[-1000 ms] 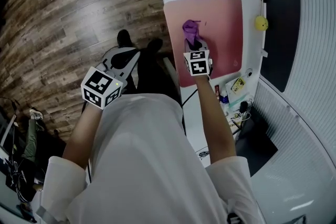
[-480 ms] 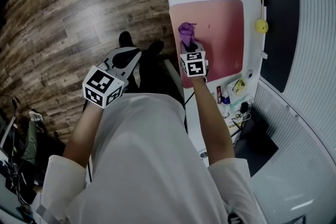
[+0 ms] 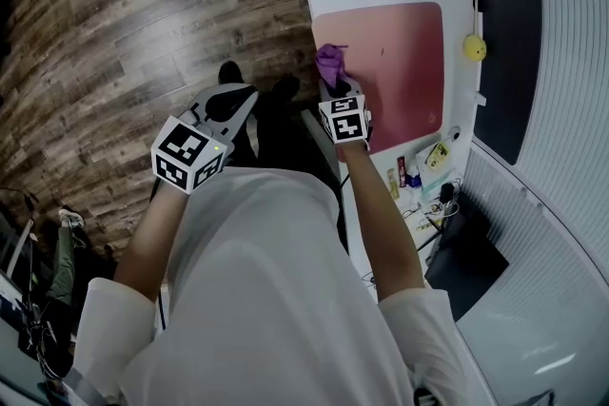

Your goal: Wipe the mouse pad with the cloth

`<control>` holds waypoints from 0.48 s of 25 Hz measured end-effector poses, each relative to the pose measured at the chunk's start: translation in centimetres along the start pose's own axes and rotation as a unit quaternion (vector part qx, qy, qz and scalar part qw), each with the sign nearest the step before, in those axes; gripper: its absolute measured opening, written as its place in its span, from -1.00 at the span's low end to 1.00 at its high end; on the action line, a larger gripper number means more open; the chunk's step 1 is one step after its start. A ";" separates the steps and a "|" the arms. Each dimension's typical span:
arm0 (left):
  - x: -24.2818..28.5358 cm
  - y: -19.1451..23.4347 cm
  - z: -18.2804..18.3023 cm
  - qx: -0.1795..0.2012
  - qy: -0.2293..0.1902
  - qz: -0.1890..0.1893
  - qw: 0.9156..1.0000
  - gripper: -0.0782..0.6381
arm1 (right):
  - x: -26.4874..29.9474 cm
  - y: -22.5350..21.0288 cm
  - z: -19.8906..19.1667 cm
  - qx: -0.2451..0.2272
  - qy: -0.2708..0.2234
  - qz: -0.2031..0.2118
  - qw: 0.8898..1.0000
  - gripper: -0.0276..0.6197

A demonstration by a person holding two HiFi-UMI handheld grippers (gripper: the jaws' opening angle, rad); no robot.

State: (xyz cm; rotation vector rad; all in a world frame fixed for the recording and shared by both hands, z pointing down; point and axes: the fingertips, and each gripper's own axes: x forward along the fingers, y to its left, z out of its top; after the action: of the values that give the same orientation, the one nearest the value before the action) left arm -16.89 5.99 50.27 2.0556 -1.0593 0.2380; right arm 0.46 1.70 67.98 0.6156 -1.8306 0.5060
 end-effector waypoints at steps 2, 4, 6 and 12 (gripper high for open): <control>0.0 0.2 0.2 0.004 0.001 -0.004 1.000 -0.73 | -0.1 0.2 0.3 0.002 -0.001 0.000 1.000 -0.68; -0.1 0.4 0.4 0.007 -0.001 -0.007 1.000 -0.73 | -0.2 0.4 0.7 0.004 -0.003 0.000 1.000 -0.68; -0.3 0.6 0.5 0.008 -0.002 -0.009 1.000 -0.73 | -0.3 0.5 1.0 0.003 -0.004 -0.001 1.000 -0.68; -0.4 0.7 1.0 0.010 -0.001 -0.023 1.000 -0.73 | -0.8 1.5 2.7 0.004 -0.009 0.015 1.000 -0.68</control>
State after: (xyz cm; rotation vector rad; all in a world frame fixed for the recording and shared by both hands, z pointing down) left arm -17.86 5.27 49.85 2.0957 -1.0120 0.2240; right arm -2.20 1.32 66.30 0.6020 -1.8578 0.5299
